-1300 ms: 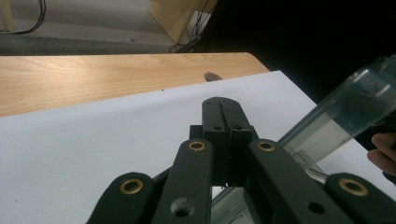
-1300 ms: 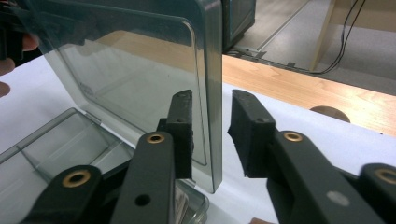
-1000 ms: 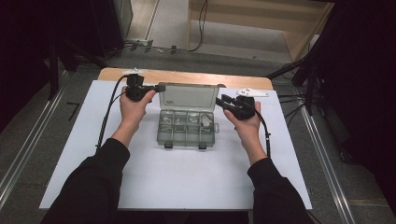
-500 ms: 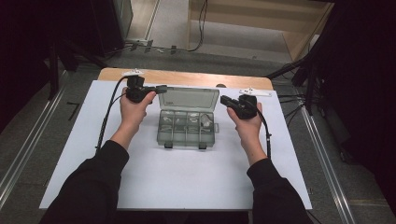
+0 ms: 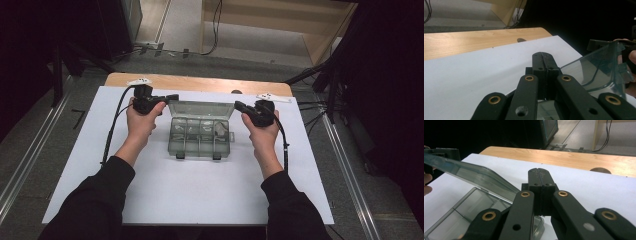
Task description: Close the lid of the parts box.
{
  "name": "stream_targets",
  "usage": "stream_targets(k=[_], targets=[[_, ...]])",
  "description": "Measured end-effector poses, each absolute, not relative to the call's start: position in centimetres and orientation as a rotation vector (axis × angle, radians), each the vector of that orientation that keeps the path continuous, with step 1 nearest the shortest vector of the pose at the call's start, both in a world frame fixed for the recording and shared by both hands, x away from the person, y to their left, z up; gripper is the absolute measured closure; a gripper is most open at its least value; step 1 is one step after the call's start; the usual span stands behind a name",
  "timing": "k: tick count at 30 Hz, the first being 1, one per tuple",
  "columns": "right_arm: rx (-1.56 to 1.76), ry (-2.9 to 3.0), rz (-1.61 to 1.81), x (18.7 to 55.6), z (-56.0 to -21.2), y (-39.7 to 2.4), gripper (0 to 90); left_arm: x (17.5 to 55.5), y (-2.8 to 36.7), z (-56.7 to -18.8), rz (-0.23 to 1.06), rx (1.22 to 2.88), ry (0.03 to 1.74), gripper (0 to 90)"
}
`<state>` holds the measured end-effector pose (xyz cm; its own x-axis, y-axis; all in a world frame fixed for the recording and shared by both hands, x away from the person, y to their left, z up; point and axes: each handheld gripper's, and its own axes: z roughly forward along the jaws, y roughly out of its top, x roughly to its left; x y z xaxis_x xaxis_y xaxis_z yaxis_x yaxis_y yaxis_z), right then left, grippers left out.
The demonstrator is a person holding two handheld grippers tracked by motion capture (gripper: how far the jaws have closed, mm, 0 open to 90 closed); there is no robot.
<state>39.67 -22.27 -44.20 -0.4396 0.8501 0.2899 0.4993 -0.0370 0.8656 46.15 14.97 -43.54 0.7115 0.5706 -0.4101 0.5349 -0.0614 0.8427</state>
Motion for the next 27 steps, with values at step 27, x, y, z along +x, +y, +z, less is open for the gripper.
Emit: stream_targets(k=[27], targets=[[1.251, 1.942, 1.469, 35.4, -44.1, -21.7, 87.5, 40.7, 16.2, -43.9, 0.075, 1.706, 0.824, 89.2]])
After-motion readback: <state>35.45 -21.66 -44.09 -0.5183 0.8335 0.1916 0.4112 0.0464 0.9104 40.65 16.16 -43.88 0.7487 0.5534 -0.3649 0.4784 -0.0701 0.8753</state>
